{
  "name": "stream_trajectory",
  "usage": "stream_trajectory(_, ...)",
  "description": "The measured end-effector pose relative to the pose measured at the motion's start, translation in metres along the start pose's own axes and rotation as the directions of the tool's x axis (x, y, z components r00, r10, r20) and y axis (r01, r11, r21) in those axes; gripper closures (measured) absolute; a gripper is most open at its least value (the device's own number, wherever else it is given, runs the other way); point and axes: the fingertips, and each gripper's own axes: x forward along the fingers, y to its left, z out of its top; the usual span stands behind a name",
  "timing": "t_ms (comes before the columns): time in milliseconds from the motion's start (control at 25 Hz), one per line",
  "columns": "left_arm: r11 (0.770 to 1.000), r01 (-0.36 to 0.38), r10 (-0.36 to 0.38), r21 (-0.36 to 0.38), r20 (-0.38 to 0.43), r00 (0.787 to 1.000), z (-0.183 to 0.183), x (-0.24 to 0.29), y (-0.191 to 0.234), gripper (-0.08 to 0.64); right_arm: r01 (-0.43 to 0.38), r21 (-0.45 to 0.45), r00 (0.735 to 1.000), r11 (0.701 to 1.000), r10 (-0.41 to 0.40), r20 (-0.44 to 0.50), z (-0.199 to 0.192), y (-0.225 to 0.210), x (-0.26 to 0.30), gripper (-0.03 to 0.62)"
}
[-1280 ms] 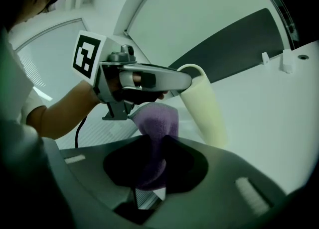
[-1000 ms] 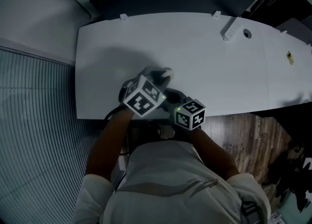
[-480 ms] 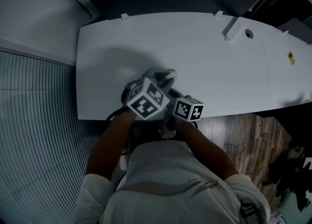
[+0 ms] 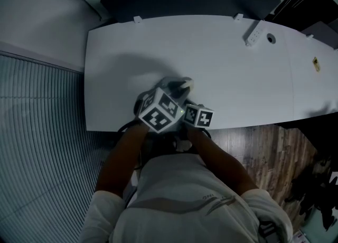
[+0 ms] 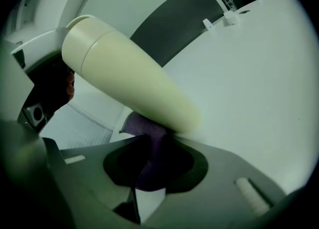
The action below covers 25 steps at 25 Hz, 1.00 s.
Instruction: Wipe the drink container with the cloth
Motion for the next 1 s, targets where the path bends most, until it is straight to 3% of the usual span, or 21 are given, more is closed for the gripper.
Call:
stream_trajectory(280,1.000,-0.005,0.006,-0.029,0.012,1.000,0.000,0.000,0.003,0.495,-0.142,0.074,0.990,0.987,0.142,-0.002,-0.012,0.016,-0.060,0.499)
stream_trajectory(480,0.999,0.000,0.001,-0.047,0.016,1.000,0.002,-0.001,0.007,0.497,-0.185,0.192,0.974,0.964,0.154,0.169,0.012,0.007,-0.113,0.500)
stream_trajectory(600,0.999,0.007,-0.006,-0.053,0.021,1.000,0.005,0.000,0.008,0.495,-0.237,0.222,0.939,0.946,0.164,0.302,0.044,0.008,-0.134,0.500)
stream_trajectory(680,0.999,0.006,-0.005,-0.053,0.020,1.000,0.004,0.000,0.008,0.495,-0.285,0.184,0.908,0.940,0.203,0.367,0.061,0.019,-0.141,0.500)
stream_trajectory(840,0.999,0.006,-0.005,-0.052,0.021,1.000,0.004,0.001,0.007,0.495,-0.362,0.141,0.865,0.921,0.275,0.420,0.077,0.034,-0.140,0.500)
stream_trajectory(920,0.999,0.007,-0.007,-0.039,0.018,1.000,0.004,0.000,0.007,0.495,-0.381,0.156,0.862,0.911,0.290,0.415,0.076,0.038,-0.132,0.500)
stream_trajectory(1000,1.000,0.003,-0.003,-0.028,0.014,1.000,0.004,0.000,0.007,0.495,-0.346,0.162,0.887,0.924,0.266,0.379,0.068,0.034,-0.121,0.500)
